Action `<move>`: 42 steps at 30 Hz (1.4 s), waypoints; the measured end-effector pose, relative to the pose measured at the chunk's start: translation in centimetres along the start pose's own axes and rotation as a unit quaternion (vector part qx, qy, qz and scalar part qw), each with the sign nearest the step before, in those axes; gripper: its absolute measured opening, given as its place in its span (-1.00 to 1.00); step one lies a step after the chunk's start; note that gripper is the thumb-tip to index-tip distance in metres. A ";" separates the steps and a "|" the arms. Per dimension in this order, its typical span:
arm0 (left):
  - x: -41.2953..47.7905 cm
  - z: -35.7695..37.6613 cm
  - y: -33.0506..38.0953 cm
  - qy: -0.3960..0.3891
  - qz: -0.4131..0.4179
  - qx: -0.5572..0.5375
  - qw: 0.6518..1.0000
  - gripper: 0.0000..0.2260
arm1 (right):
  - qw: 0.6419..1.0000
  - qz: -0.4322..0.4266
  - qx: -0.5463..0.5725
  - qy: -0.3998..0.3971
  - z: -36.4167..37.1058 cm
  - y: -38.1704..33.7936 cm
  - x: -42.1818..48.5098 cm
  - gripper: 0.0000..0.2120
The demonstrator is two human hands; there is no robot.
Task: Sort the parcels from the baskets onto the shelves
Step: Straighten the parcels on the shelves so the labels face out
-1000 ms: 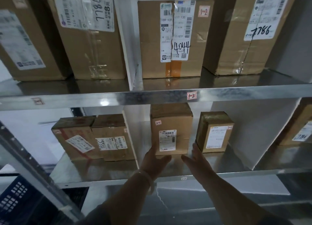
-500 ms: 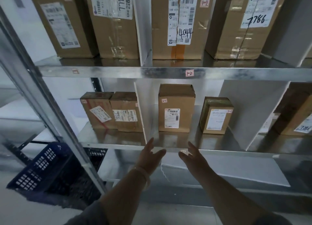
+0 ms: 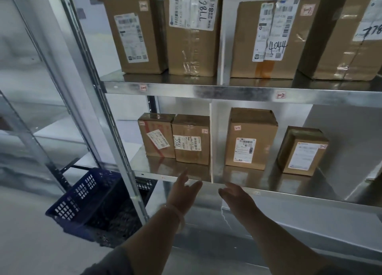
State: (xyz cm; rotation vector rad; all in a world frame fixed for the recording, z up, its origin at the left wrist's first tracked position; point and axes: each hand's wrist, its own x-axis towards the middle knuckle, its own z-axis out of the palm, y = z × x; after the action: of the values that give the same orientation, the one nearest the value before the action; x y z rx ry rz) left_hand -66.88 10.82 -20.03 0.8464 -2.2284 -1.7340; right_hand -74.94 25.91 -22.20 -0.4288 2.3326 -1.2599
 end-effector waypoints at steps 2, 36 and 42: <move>1.3 -2.1 -0.5 0.008 0.001 -0.008 1.000 -0.44 | 1.000 0.003 0.001 -0.002 1.9 -1.3 1.0 -0.52; 22.1 -9.8 -0.8 -0.159 0.028 0.045 0.986 -0.55 | 0.968 0.107 0.014 0.225 9.3 -12.6 15.1 -0.38; 22.8 -8.9 -0.5 -0.152 0.025 0.042 0.987 -0.50 | 0.974 0.100 -0.007 0.205 8.1 -14.0 15.3 -0.42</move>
State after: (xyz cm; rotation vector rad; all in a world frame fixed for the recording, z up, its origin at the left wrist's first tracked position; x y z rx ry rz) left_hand -81.05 -8.97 -22.20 0.5670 -2.5056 -1.8654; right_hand -82.95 5.57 -17.94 0.0731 2.6410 -1.3314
